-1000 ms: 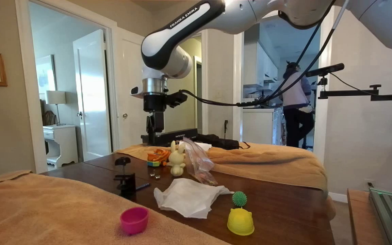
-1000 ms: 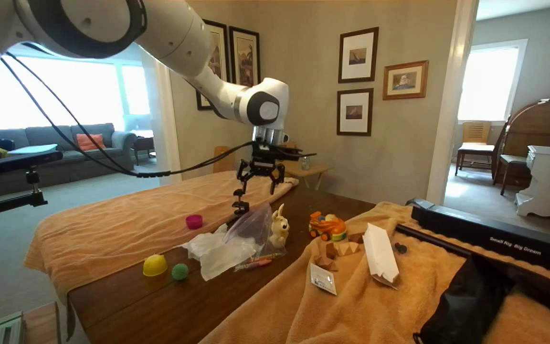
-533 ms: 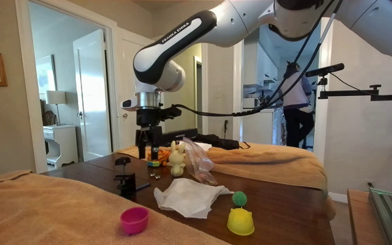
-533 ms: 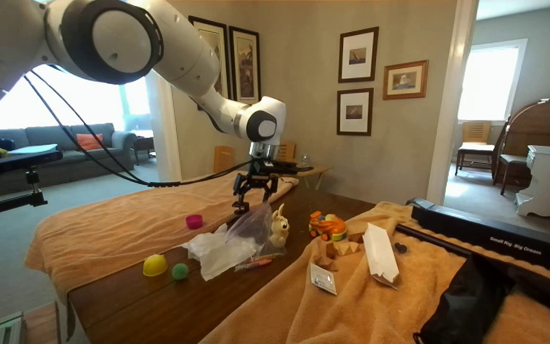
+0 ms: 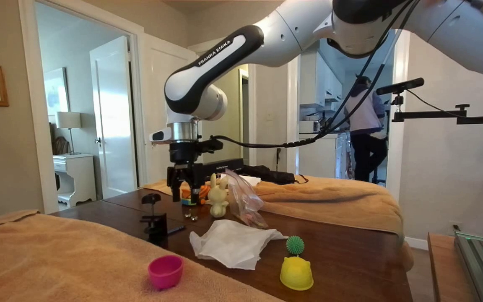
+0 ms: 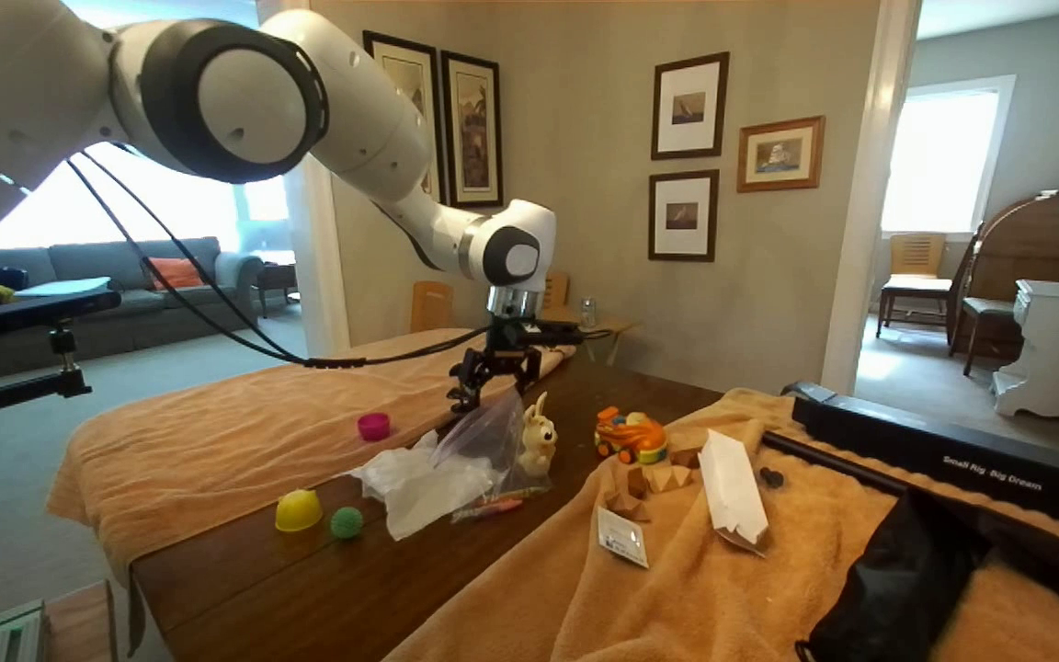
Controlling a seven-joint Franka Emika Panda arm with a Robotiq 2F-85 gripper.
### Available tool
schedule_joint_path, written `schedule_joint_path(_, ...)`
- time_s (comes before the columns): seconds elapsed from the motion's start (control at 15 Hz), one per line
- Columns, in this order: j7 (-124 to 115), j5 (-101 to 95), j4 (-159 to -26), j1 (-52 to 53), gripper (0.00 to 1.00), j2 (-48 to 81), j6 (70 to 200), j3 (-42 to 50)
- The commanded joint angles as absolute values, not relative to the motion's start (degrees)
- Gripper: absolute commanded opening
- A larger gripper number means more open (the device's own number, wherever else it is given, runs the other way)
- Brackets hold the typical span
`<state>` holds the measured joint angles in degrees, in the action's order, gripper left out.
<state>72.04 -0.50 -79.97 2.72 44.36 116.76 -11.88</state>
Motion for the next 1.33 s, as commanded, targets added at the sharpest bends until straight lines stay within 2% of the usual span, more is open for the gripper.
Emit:
schedule_joint_path(0.0, 74.32, -2.4, -76.3, 3.86, 1.0, 47.12, 115.53, -11.39)
schedule_joint_path(1.27, 75.47, -6.76, -73.53, 6.41, 1.0, 51.4, 117.32, -9.91)
